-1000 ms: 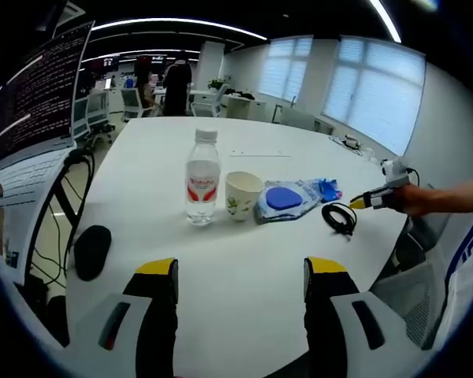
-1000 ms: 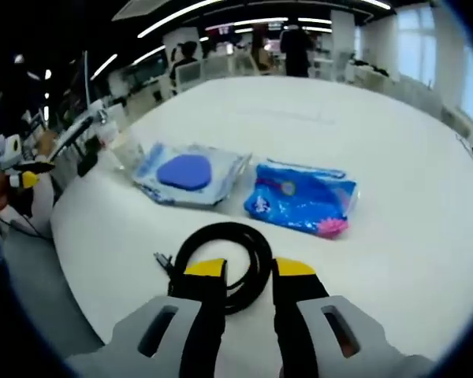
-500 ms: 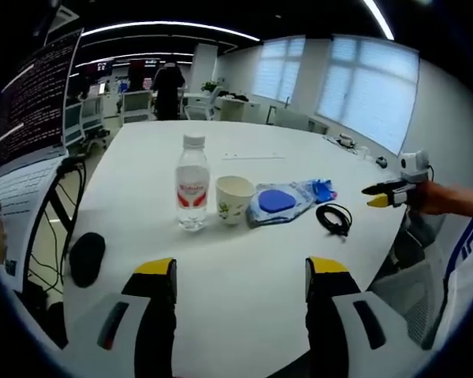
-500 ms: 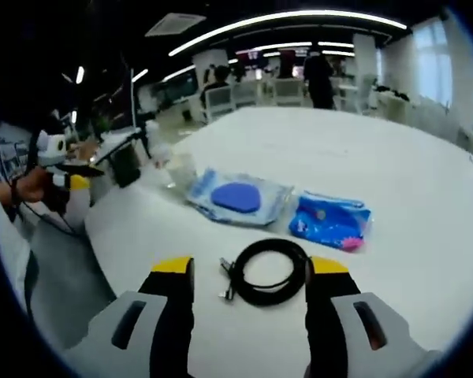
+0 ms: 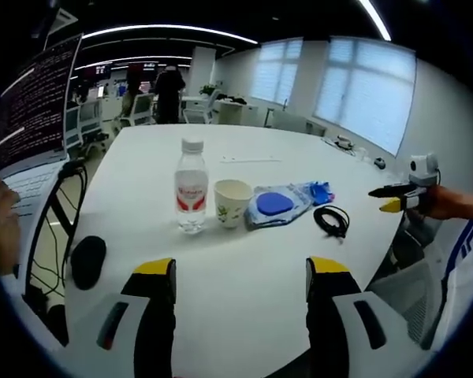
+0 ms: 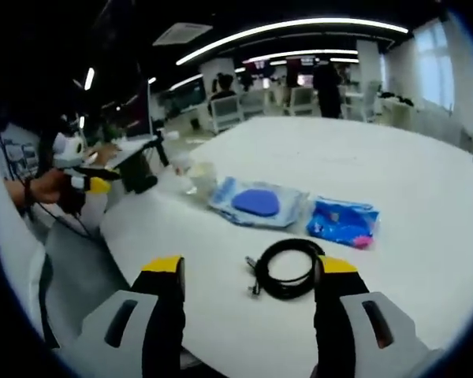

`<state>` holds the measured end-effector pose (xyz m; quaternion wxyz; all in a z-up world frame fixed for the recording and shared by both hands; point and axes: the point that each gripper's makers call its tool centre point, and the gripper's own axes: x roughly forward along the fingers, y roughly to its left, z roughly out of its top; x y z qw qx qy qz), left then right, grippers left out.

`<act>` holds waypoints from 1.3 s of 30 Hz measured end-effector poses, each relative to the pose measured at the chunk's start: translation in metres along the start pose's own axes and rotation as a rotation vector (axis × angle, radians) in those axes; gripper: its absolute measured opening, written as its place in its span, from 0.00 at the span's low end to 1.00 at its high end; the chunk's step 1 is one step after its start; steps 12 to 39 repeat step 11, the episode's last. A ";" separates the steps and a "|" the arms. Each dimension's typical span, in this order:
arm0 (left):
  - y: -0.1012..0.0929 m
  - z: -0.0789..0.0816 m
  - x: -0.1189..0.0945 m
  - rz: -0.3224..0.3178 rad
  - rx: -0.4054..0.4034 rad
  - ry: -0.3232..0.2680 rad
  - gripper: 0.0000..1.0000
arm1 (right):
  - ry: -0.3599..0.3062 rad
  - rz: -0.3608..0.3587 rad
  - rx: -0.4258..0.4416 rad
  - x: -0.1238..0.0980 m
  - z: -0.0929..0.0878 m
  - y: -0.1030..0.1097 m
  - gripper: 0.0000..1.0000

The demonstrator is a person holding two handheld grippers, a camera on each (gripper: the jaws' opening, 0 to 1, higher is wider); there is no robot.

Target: Arrange the tabletop items into an orderly group along one side of the table until the central work area is clear of visible clutter.

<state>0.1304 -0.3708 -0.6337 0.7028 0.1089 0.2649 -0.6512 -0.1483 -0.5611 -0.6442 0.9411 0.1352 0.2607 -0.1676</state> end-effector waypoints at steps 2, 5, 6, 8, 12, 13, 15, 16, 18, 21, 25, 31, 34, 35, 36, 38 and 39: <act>0.000 -0.001 0.000 -0.001 0.001 0.003 0.67 | -0.003 0.003 0.006 0.001 0.000 0.002 0.65; 0.000 -0.001 -0.001 0.000 0.000 0.003 0.67 | -0.001 0.008 0.012 0.003 -0.002 0.003 0.65; 0.000 -0.001 -0.002 0.000 0.001 0.003 0.67 | 0.002 0.009 0.011 0.003 -0.003 0.004 0.65; -0.001 -0.002 -0.003 0.002 0.001 0.003 0.67 | 0.004 0.013 0.013 0.004 -0.005 0.006 0.65; -0.001 -0.004 -0.002 0.004 0.003 0.009 0.67 | 0.013 0.017 0.017 0.005 -0.010 0.007 0.65; -0.001 -0.004 -0.002 0.004 0.003 0.009 0.67 | 0.013 0.017 0.017 0.005 -0.010 0.007 0.65; -0.001 -0.004 -0.002 0.004 0.003 0.009 0.67 | 0.013 0.017 0.017 0.005 -0.010 0.007 0.65; -0.001 -0.004 -0.002 0.004 0.003 0.009 0.67 | 0.013 0.017 0.017 0.005 -0.010 0.007 0.65; -0.001 -0.004 -0.002 0.004 0.003 0.009 0.67 | 0.013 0.017 0.017 0.005 -0.010 0.007 0.65; -0.001 -0.004 -0.002 0.004 0.003 0.009 0.67 | 0.013 0.017 0.017 0.005 -0.010 0.007 0.65; -0.001 -0.004 -0.002 0.004 0.003 0.009 0.67 | 0.013 0.017 0.017 0.005 -0.010 0.007 0.65; -0.001 -0.004 -0.002 0.004 0.003 0.009 0.67 | 0.013 0.017 0.017 0.005 -0.010 0.007 0.65; -0.001 -0.004 -0.002 0.004 0.003 0.009 0.67 | 0.013 0.017 0.017 0.005 -0.010 0.007 0.65; -0.001 -0.004 -0.002 0.004 0.003 0.009 0.67 | 0.013 0.017 0.017 0.005 -0.010 0.007 0.65; -0.001 -0.004 -0.002 0.004 0.003 0.009 0.67 | 0.013 0.017 0.017 0.005 -0.010 0.007 0.65; -0.001 -0.004 -0.002 0.004 0.003 0.009 0.67 | 0.013 0.017 0.017 0.005 -0.010 0.007 0.65; -0.001 -0.004 -0.002 0.004 0.003 0.009 0.67 | 0.013 0.017 0.017 0.005 -0.010 0.007 0.65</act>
